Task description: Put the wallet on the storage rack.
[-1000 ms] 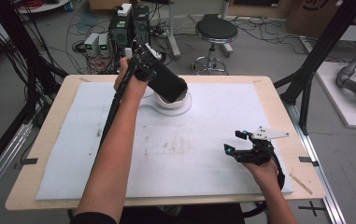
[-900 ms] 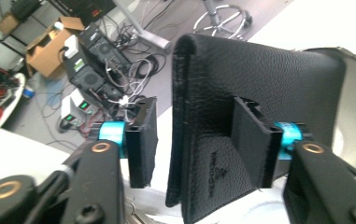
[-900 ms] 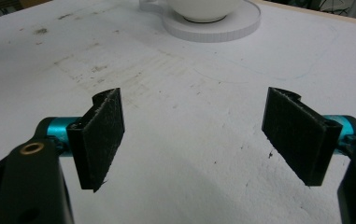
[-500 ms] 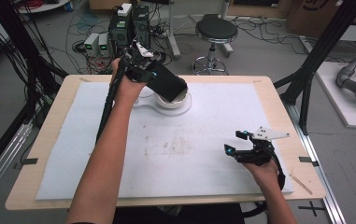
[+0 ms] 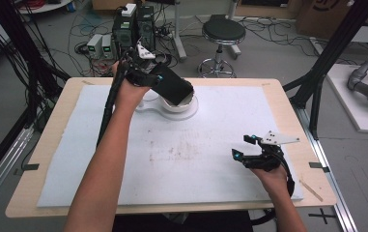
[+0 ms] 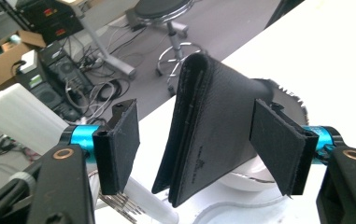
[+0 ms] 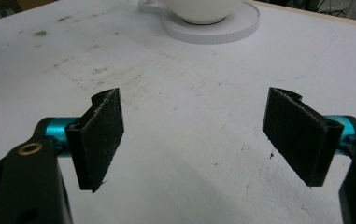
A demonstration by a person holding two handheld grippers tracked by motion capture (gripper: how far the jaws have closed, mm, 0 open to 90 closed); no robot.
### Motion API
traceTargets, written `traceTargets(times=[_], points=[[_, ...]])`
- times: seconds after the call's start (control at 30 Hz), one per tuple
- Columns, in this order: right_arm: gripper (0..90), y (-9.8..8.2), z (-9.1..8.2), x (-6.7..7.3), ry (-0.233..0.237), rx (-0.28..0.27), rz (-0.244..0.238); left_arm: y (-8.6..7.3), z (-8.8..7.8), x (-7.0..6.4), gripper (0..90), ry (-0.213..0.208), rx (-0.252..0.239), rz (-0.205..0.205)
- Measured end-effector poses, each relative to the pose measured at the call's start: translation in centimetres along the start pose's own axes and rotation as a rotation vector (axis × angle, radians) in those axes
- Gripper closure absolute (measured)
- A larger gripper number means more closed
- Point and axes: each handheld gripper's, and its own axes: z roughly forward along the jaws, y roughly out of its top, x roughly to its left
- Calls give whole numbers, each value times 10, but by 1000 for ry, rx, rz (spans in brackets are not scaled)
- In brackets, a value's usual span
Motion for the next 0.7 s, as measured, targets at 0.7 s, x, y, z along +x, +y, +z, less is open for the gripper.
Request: traceTargets(times=[0.7], points=[[211, 1, 0, -1, -5, -5, 8, -29, -49, 5, 249, -295, -194, -120]])
